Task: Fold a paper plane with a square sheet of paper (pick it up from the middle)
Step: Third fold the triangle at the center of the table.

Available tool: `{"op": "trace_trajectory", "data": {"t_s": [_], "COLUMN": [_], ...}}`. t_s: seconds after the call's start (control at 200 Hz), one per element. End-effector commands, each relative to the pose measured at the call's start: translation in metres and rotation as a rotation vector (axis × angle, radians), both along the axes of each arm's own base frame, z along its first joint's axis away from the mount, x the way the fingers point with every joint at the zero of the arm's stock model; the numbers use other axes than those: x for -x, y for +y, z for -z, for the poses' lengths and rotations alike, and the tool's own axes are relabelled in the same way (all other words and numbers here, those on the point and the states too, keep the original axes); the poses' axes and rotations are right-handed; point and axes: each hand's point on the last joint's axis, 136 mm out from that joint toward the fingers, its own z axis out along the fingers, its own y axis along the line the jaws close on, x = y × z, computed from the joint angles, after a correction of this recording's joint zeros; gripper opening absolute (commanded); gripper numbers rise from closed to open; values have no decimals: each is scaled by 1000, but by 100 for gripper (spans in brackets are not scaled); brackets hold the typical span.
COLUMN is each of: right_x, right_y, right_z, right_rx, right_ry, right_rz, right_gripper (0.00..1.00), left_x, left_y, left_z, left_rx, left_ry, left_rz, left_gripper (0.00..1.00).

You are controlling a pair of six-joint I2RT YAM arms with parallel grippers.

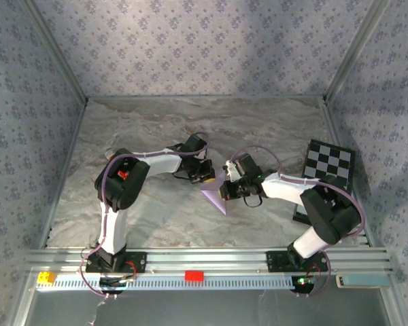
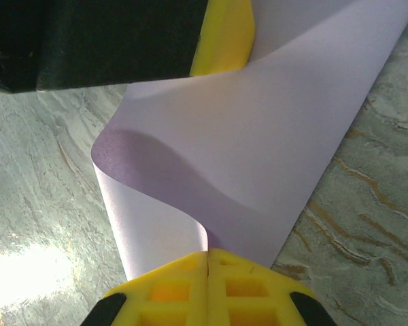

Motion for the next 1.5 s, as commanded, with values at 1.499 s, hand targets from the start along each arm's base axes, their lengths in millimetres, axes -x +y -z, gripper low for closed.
{"op": "trace_trajectory", "data": {"t_s": [1.499], "right_x": [7], "right_y": [-14], "right_z": [29], "right_rx": [71], "right_ry": [70], "right_rz": [35], "right_gripper": [0], "left_x": [61], "left_y": [-1], "left_z": [-61], "left_rx": [306], "left_ry": [-150], "left_rz": [-184], "left_gripper": [0]}}
